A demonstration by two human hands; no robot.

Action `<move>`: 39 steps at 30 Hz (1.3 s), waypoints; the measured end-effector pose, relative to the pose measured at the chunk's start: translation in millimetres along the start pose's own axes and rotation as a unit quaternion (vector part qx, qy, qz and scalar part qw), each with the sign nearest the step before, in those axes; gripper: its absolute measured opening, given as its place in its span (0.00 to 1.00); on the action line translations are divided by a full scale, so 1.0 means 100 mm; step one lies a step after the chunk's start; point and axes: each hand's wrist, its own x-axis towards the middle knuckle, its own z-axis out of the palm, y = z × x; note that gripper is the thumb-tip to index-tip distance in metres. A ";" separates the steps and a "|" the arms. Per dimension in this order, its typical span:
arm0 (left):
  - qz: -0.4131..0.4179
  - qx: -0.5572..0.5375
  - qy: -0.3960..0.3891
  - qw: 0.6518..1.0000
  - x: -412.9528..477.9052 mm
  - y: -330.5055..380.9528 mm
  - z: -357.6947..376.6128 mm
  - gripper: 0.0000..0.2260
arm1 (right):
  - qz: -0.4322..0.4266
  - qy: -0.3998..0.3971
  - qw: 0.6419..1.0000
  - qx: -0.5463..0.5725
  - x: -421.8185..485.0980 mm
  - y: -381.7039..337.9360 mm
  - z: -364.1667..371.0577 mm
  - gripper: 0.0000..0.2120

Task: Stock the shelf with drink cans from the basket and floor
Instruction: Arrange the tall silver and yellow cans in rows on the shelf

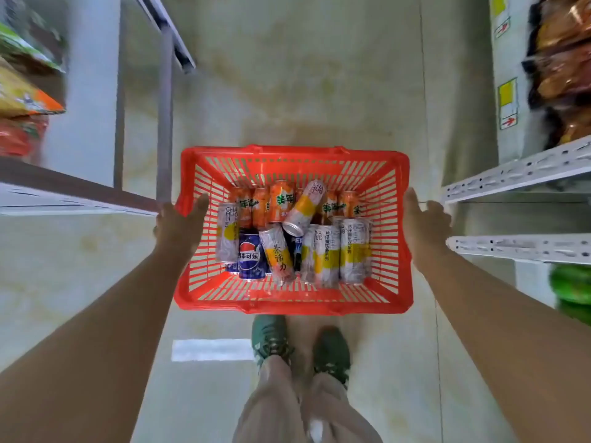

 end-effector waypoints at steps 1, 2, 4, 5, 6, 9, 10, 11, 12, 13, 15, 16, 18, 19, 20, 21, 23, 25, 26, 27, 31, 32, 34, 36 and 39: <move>-0.002 -0.022 -0.014 1.000 0.02 -0.02 0.01 0.40 | 0.020 -0.015 0.999 -0.022 0.04 0.04 0.06 0.40; 0.003 -0.031 -0.019 0.999 -0.01 0.00 0.05 0.36 | 0.035 -0.029 0.999 -0.022 0.10 0.10 0.12 0.42; 0.010 -0.013 -0.033 0.999 -0.07 0.00 0.10 0.30 | 0.048 -0.080 0.996 -0.006 0.20 0.28 0.24 0.41; 0.015 0.011 -0.017 1.000 -0.06 -0.04 0.12 0.30 | 0.038 -0.084 0.996 -0.009 0.25 0.36 0.29 0.39; 0.012 0.028 0.008 1.000 -0.05 -0.06 0.13 0.29 | 0.026 -0.078 0.996 -0.015 0.27 0.41 0.33 0.37; -0.011 0.016 0.018 1.000 0.06 -0.12 0.15 0.22 | 0.015 -0.043 0.999 -0.008 0.36 0.49 0.42 0.33; -0.020 -0.001 0.014 1.000 0.07 -0.11 0.15 0.20 | 0.023 -0.040 0.999 0.008 0.38 0.48 0.42 0.32; -0.025 -0.016 0.007 1.000 0.07 -0.10 0.16 0.17 | 0.028 -0.041 0.998 0.030 0.40 0.48 0.42 0.30; -0.027 -0.020 0.006 0.999 0.08 -0.11 0.17 0.16 | 0.030 -0.043 0.998 0.043 0.40 0.47 0.41 0.27; -0.025 -0.017 0.011 0.999 0.05 -0.09 0.17 0.16 | 0.028 -0.047 0.997 0.054 0.40 0.45 0.39 0.24; -0.027 -0.009 0.030 0.999 -0.02 -0.09 0.16 0.14 | 0.027 -0.047 0.997 0.059 0.36 0.45 0.33 0.21; -0.029 -0.010 0.037 0.999 -0.02 -0.09 0.15 0.14 | 0.031 -0.042 0.997 0.059 0.36 0.46 0.30 0.21; -0.027 -0.013 0.041 0.999 -0.08 -0.01 0.09 0.14 | 0.036 -0.033 0.997 0.062 0.32 0.43 0.21 0.20; -0.028 -0.012 0.042 0.999 -0.14 0.06 0.05 0.15 | 0.039 -0.030 0.996 0.070 0.29 0.40 0.15 0.20; -0.023 -0.014 0.040 0.999 -0.20 0.14 -0.01 0.14 | 0.042 -0.028 0.995 0.082 0.26 0.35 0.05 0.19; -0.019 -0.015 0.036 0.999 -0.26 0.22 -0.05 0.13 | 0.048 -0.026 0.994 0.093 0.22 0.31 -0.03 0.18; -0.014 -0.016 0.034 0.999 -0.33 0.35 -0.15 0.12 | 0.065 -0.023 0.991 0.112 0.16 0.24 -0.19 0.19; -0.007 -0.005 0.017 1.000 -0.45 0.60 -0.32 0.15 | 0.092 -0.025 0.982 0.161 0.05 0.09 -0.48 0.19; -0.001 -0.002 0.017 1.000 -0.52 0.74 -0.41 0.16 | 0.107 -0.025 0.977 0.182 0.00 0.00 -0.63 0.21; 0.005 0.007 0.022 1.000 -0.60 0.89 -0.51 0.15 | 0.121 -0.022 0.972 0.202 -0.05 -0.11 -0.79 0.24; 0.048 0.025 0.039 0.998 -0.91 1.49 -0.91 0.14 | 0.122 -0.043 0.952 0.278 -0.18 -0.49 -1.40 0.45; 0.059 0.022 0.042 0.997 -1.02 1.63 -1.05 0.14 | 0.120 -0.050 0.950 0.284 -0.24 -0.60 -1.56 0.48; 0.069 0.049 0.056 0.995 -1.22 1.90 -1.29 0.15 | 0.110 -0.037 0.949 0.292 -0.49 -0.85 -1.93 0.46; 0.081 0.064 0.073 0.992 -1.46 2.17 -1.54 0.16 | 0.094 -0.003 0.949 0.301 -0.73 -1.12 -2.31 0.45; 0.085 0.008 0.070 0.994 -1.79 2.59 -1.95 0.16 | 0.055 0.017 0.947 0.315 -1.09 -1.53 -2.89 0.33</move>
